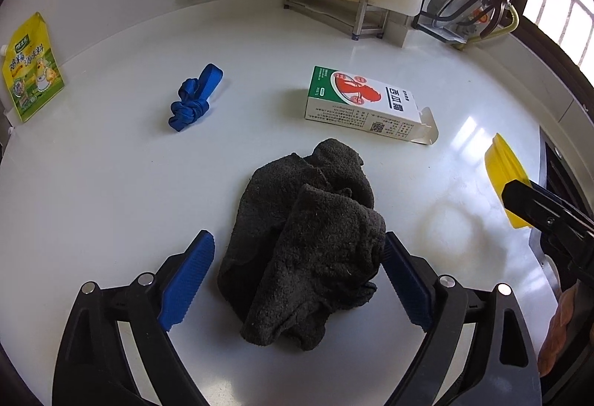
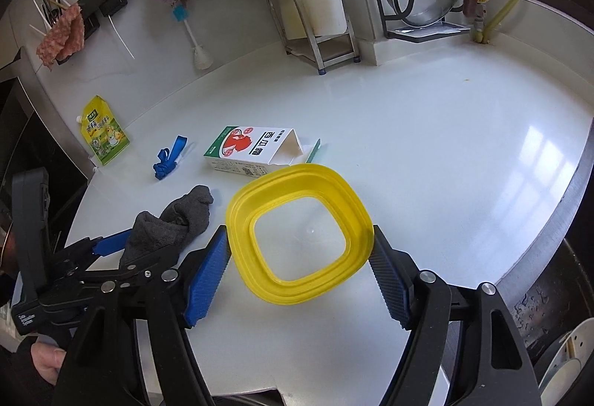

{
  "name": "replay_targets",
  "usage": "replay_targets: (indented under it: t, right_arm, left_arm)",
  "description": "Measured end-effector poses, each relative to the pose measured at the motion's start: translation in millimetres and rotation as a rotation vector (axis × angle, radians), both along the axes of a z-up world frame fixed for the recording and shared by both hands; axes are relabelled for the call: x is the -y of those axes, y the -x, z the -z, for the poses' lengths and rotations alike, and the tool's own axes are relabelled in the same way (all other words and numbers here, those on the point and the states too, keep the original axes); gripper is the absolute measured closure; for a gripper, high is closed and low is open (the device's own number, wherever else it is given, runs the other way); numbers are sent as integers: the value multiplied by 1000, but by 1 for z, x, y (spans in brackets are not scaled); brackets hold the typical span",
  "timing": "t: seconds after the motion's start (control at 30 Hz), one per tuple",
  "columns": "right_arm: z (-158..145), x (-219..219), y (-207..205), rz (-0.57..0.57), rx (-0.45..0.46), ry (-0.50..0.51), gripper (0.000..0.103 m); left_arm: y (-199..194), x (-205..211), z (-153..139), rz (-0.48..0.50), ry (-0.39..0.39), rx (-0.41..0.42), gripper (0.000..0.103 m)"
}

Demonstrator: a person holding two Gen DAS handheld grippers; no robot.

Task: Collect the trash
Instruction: 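Grasp the dark grey cloth with the left tool while the right tool grasps the yellow lid, then carry the cloth and yellow lid over the basket with both tools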

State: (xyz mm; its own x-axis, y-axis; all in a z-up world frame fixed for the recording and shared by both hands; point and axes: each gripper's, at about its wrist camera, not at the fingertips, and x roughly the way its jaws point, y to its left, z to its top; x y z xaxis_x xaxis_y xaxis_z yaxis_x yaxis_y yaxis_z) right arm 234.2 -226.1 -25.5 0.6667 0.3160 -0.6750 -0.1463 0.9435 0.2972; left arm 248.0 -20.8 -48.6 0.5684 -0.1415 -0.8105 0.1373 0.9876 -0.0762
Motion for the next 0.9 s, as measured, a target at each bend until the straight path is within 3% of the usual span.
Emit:
replay_targets:
  t: [0.13,0.47,0.7,0.9]
  right_arm:
    - [-2,-2,2,-13,12,-2,32]
    - [-1,-6,6,-18,16,2,32]
    - [-1,-14,25,-16,32,32,32]
    - [-7,-20,64,2,63,31,32]
  left_arm:
    - [-3,4,4,-1,-36,3,15]
    - [13,11,-5,45,-82,80,65]
    - [33,6,-15,61,-38,106,75]
    - [68,-1,-33,35,-50,178,76]
